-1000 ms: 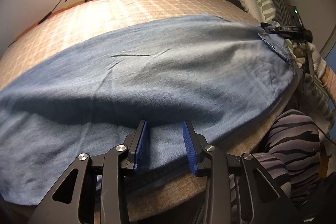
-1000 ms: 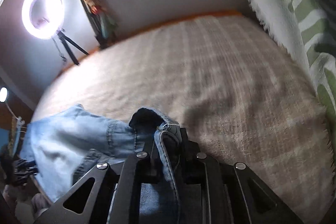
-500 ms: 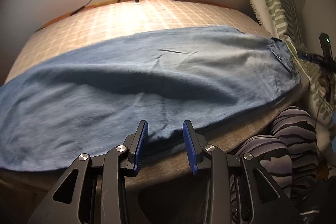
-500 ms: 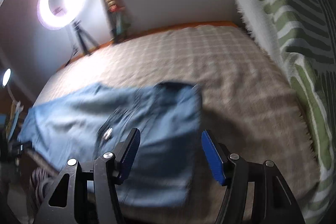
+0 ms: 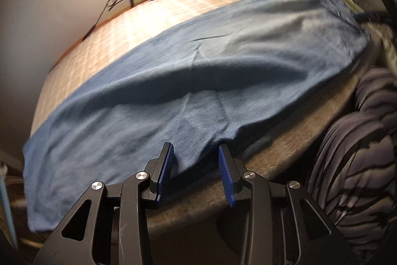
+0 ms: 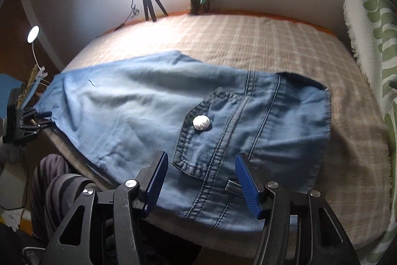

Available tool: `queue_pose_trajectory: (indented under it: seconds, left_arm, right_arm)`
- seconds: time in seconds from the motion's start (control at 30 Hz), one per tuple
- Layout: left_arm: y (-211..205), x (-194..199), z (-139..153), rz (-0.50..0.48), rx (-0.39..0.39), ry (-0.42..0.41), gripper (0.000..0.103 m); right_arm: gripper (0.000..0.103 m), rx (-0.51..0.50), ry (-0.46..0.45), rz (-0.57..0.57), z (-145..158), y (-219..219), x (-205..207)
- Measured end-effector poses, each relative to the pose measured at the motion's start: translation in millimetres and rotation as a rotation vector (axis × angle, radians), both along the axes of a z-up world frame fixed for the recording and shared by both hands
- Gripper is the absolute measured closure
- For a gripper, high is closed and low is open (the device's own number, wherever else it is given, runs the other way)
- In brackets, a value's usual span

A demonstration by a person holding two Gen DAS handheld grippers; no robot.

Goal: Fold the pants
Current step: 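Release the jeans with the right tool while the left tool closes empty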

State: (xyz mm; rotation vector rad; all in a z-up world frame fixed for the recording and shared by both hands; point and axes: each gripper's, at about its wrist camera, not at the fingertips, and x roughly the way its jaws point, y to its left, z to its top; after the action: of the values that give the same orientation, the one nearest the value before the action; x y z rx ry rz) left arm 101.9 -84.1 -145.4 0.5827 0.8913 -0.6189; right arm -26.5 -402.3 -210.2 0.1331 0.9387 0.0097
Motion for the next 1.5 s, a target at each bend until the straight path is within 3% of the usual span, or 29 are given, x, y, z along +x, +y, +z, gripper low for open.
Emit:
queue_pose_trajectory:
  seconds: [0.03, 0.13, 0.23, 0.37, 0.5, 0.63, 0.83, 0.9, 0.93, 0.97, 1.03, 1.17, 1.33, 1.43, 1.5]
  left_arm:
    - [-1.7, -1.4, -0.8, -0.025, 0.008, -0.003, 0.095]
    - [-2.2, -4.3, 0.1, -0.055, 0.039, -0.012, 0.100]
    - [9.7, -6.9, 6.6, -0.047, 0.005, -0.001, 0.102]
    - [29.4, -10.7, -6.3, -0.004, 0.032, 0.037, 0.102]
    - [40.3, -17.4, 6.9, 0.039, -0.047, 0.000, 0.102]
    - [25.8, -19.9, 14.2, -0.013, -0.063, -0.001, 0.067]
    - [1.4, -6.8, 3.1, -0.039, -0.007, -0.040, 0.067]
    - [-4.7, -7.0, -0.4, -0.065, 0.021, -0.066, 0.077]
    - [-8.4, -6.6, -3.1, -0.089, 0.033, -0.069, 0.097]
    - [-10.5, -6.9, -5.0, -0.103, 0.047, -0.071, 0.099]
    - [-11.6, -8.0, -2.5, -0.112, 0.059, -0.081, 0.100]
    - [3.1, -14.1, 18.1, -0.104, -0.003, -0.069, 0.100]
    - [8.8, -20.8, -2.2, -0.110, 0.027, -0.002, 0.100]
    - [20.1, -19.0, 2.0, -0.076, -0.041, 0.061, 0.099]
    - [29.6, -20.6, 8.9, -0.049, -0.066, 0.053, 0.094]
  right_arm:
    - [0.051, -0.002, 0.011, -0.007, -3.3, -3.3, 0.7]
    - [0.057, -0.006, 0.037, -0.035, -11.9, -12.5, 2.3]
    - [0.058, -0.014, 0.049, -0.063, -15.5, -22.3, 2.4]
    - [0.057, -0.014, 0.054, -0.060, -18.1, -24.3, 4.1]
    - [0.055, -0.030, 0.062, -0.061, -16.9, -21.8, 5.3]
    - [0.052, -0.019, 0.066, -0.070, -16.5, -20.9, 7.7]
    - [0.052, -0.010, 0.062, -0.077, -16.3, -21.7, 7.6]
    - [0.052, -0.004, 0.062, -0.076, -16.8, -23.9, 7.9]
    - [0.052, 0.000, 0.062, -0.076, -17.1, -24.9, 7.9]
    - [0.052, 0.003, 0.062, -0.077, -17.2, -25.2, 7.9]
    - [0.052, 0.001, 0.062, -0.075, -17.4, -26.8, 8.3]
    - [0.052, -0.002, 0.062, -0.072, -18.8, -27.9, 7.9]
    - [0.052, -0.013, 0.069, -0.071, -20.5, -27.6, 8.8]
    - [0.052, -0.021, 0.081, -0.072, -19.5, -27.0, 9.7]
    - [0.052, -0.045, 0.077, -0.073, -12.5, -22.9, 10.5]
